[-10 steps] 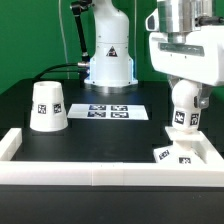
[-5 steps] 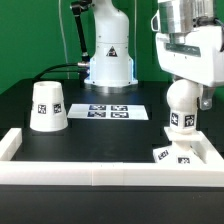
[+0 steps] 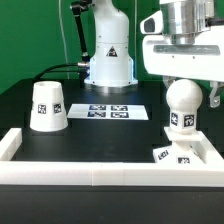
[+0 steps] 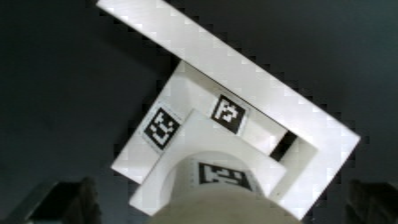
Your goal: Assemble lamp
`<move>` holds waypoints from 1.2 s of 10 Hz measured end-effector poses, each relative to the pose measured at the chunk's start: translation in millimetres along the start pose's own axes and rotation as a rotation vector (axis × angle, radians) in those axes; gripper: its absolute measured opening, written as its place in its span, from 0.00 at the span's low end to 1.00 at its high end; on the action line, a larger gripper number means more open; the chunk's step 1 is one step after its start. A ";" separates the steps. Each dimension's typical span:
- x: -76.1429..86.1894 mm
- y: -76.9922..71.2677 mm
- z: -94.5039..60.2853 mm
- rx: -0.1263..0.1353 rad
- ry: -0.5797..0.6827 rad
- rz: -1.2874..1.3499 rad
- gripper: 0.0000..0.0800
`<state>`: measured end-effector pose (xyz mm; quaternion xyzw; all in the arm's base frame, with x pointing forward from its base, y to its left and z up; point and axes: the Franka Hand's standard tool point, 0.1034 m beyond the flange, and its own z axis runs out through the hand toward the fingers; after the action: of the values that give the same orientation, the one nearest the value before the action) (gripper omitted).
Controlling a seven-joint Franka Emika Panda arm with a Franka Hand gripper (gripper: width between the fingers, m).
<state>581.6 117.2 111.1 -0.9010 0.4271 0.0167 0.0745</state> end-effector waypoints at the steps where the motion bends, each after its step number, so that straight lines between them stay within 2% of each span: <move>1: 0.9 1.8 0.7 -0.002 -0.001 -0.073 0.87; 3: 4.1 4.3 0.7 -0.003 0.001 -0.272 0.87; 5: 4.3 -0.3 -2.3 -0.024 0.020 -0.495 0.87; 9: 5.8 1.4 -0.8 -0.027 0.015 -0.761 0.87; 11: 13.1 0.0 -2.9 -0.028 0.052 -1.028 0.87; 12: 14.0 0.3 -4.4 -0.039 0.059 -1.180 0.87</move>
Offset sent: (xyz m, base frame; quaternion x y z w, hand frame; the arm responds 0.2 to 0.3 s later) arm 0.0050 -0.0038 0.0076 -0.0427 0.0337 -0.2288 0.9719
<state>590.1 105.6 114.1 -0.9875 -0.1450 -0.0446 0.0426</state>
